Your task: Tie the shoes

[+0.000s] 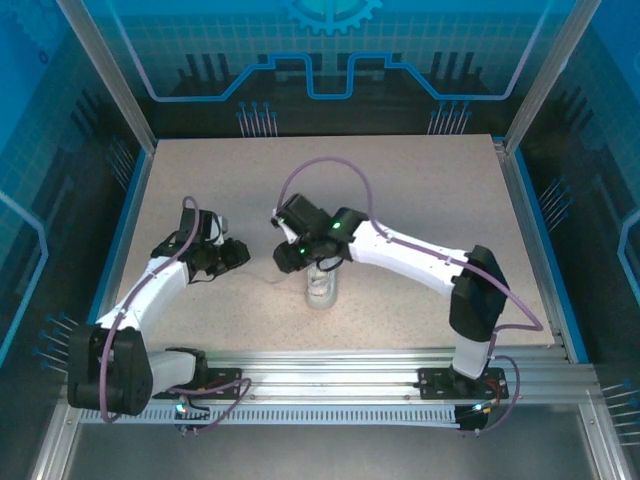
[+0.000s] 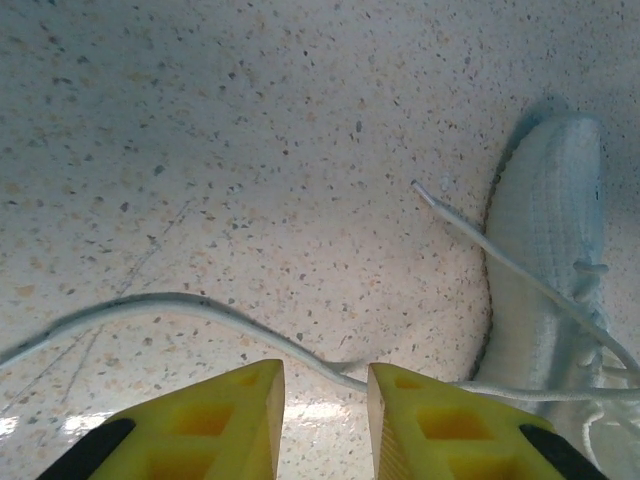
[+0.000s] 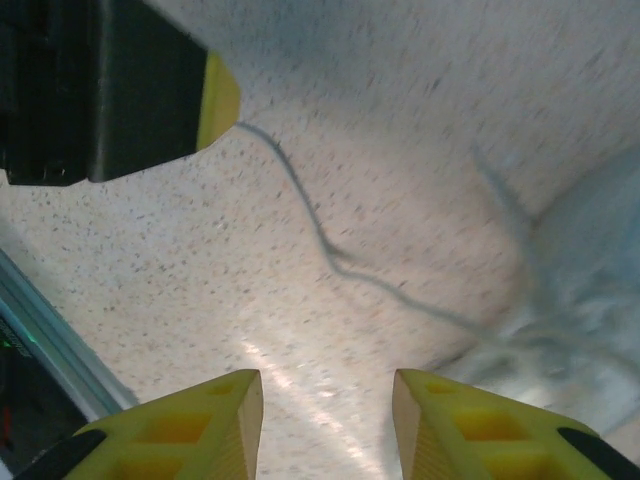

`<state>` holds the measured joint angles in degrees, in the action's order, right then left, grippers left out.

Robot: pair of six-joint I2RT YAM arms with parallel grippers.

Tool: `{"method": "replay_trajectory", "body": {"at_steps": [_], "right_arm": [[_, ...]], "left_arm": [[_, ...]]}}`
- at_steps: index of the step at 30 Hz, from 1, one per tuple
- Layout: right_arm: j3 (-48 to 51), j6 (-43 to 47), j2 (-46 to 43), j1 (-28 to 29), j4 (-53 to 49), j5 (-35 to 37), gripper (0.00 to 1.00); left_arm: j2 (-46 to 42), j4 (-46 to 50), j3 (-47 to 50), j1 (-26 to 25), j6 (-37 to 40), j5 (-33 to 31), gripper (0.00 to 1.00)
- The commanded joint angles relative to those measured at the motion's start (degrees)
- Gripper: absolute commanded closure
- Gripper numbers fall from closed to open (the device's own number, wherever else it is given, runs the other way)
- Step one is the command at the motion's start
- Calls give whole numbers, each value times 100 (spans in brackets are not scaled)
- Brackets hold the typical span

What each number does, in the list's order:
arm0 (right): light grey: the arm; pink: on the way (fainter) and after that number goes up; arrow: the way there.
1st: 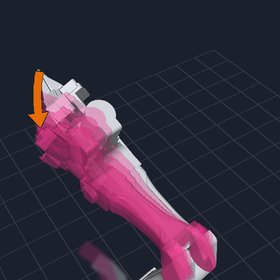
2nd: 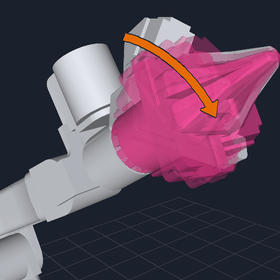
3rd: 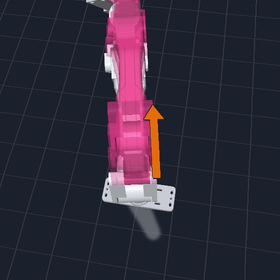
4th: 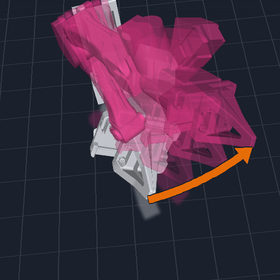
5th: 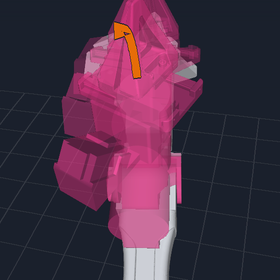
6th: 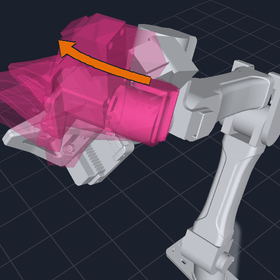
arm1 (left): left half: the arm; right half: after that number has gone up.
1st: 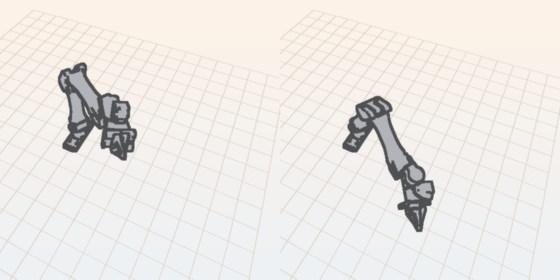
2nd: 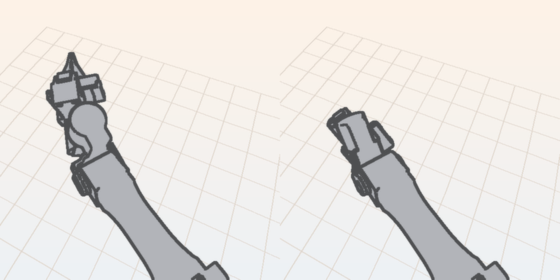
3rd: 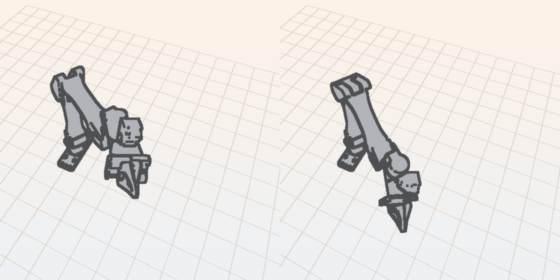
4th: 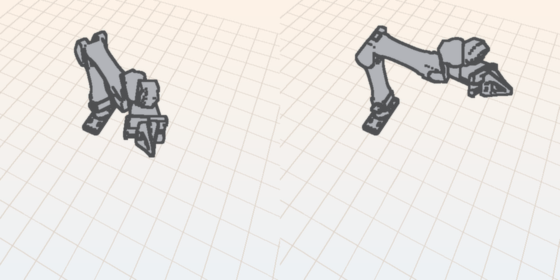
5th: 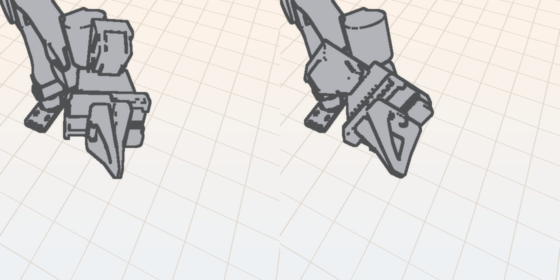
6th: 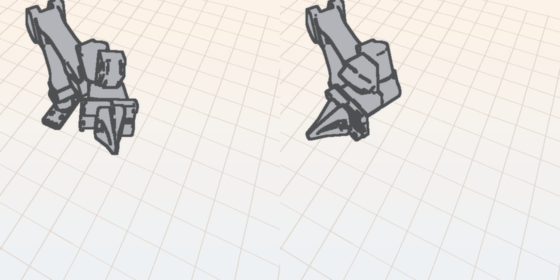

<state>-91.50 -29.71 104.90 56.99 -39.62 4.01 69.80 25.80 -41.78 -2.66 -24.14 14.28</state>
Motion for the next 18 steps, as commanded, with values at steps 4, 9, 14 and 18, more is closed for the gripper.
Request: {"method": "replay_trajectory", "body": {"at_steps": [4,9,14,18], "right_arm": [[26,-2297,407,533,21,951,49],[516,-3315,546,466,652,965,43],[396,-3835,942,464,612,1128,40],[3,-4033,1323,496,450,1541,40]], "left_arm": [[383,-459,-202,55,-37,755,73],[713,-552,-313,46,76,1049,75],[916,-756,-262,33,-7,1283,78],[866,-838,-157,11,-53,1313,78]]}}
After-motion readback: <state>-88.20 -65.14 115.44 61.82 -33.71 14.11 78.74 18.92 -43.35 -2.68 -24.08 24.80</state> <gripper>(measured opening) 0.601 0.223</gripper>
